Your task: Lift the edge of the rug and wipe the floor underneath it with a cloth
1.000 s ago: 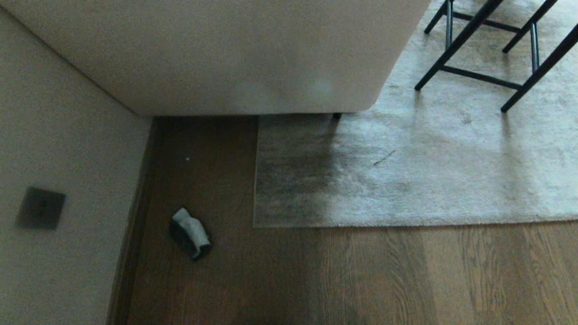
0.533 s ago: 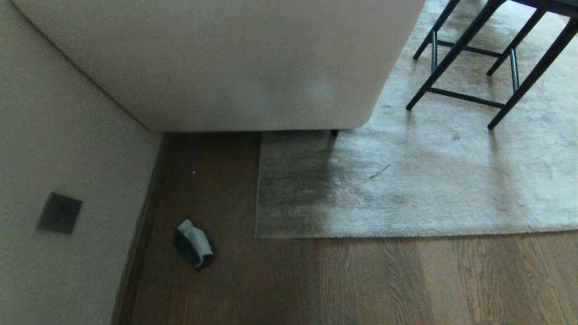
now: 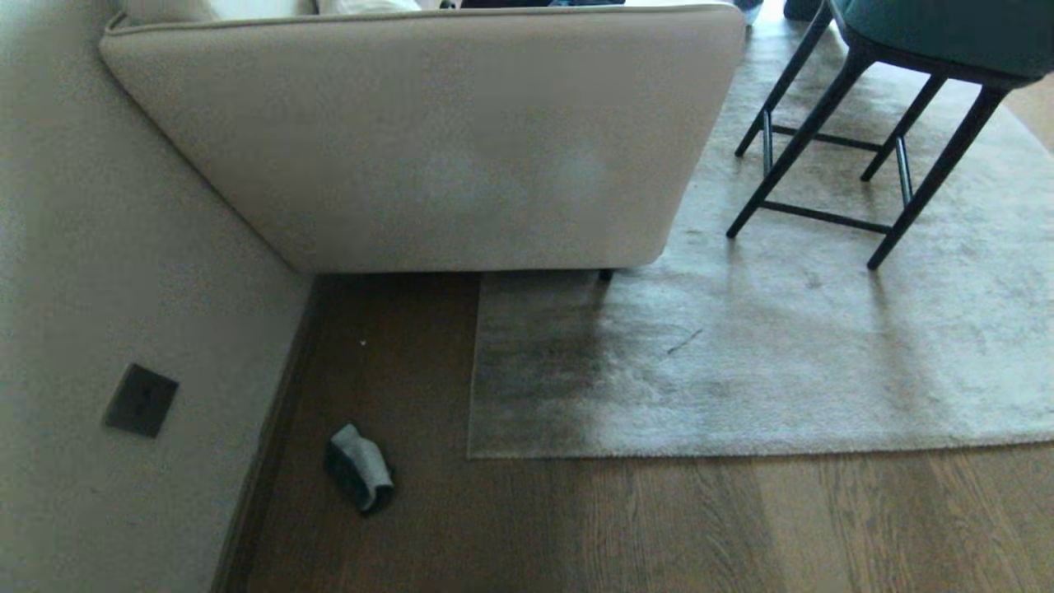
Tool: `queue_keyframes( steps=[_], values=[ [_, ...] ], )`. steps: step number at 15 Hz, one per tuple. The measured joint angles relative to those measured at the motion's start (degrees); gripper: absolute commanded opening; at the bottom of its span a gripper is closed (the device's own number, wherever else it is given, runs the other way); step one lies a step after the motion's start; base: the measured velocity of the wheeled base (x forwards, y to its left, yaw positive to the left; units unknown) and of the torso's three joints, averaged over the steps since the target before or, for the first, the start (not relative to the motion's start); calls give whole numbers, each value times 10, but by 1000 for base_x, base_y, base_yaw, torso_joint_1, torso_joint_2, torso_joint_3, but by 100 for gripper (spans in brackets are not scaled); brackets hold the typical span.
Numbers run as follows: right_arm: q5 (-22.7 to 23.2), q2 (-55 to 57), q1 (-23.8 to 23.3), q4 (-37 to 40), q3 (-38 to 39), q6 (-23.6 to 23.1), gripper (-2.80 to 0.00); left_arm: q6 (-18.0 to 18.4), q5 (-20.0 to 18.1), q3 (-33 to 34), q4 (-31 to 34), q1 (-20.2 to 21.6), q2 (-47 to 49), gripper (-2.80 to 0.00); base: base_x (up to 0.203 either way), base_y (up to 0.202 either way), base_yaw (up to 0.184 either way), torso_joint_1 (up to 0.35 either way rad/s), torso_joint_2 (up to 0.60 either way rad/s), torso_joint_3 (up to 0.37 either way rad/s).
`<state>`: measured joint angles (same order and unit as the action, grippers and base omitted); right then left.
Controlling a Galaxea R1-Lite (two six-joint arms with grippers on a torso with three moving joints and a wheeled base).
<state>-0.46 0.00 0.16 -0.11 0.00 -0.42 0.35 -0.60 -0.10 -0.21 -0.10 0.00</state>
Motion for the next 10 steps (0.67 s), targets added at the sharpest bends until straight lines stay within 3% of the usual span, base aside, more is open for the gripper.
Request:
queue_keyframes(
  steps=[10],
  values=[
    [0, 0, 0, 0, 0, 0, -280, 0, 0, 0, 0, 0, 0, -280, 0, 0, 0, 3, 2, 204]
  ],
)
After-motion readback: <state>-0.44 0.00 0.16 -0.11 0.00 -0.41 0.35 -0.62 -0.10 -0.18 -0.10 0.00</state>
